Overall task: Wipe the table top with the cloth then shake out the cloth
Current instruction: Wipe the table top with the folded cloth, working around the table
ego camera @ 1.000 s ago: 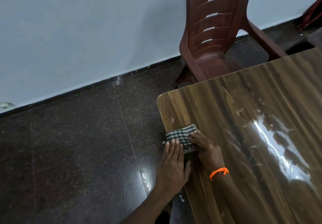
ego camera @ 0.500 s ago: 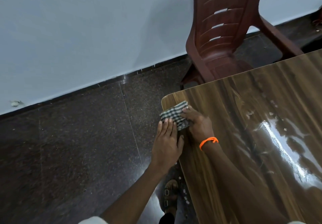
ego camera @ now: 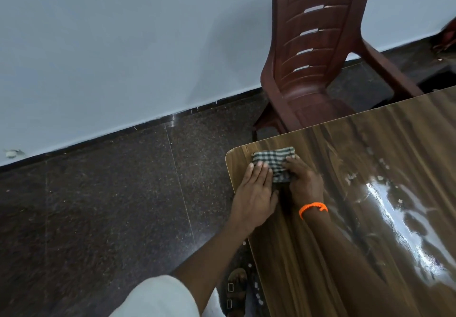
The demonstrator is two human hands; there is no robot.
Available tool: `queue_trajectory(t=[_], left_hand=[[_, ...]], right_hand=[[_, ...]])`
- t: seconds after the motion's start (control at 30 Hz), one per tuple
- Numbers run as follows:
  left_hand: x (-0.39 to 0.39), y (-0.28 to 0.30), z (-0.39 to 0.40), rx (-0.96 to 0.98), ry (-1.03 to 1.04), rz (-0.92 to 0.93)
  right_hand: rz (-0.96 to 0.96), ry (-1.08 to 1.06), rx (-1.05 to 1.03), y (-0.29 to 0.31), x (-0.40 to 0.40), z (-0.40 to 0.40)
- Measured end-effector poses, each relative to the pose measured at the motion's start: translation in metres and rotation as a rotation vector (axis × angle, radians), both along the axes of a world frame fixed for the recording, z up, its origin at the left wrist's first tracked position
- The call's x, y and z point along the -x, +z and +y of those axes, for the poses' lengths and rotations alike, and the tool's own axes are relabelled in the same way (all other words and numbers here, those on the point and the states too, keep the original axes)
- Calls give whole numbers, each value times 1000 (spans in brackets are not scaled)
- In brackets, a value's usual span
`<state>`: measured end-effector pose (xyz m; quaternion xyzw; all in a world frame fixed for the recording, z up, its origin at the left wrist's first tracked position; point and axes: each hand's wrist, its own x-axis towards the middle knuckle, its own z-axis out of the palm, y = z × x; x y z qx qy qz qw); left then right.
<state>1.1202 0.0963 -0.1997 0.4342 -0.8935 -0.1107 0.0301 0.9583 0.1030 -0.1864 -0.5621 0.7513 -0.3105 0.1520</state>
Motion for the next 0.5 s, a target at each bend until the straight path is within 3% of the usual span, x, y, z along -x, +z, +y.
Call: queue_trajectory(t=[0.23,0.5], left_hand=[[-25,-1,-48,25,128,-20],[-55,-5,-10,-25,259,72]], right_hand=[[-113,81,32,-12,-27,-70],[-92,241,-18,-11,-62,-60]])
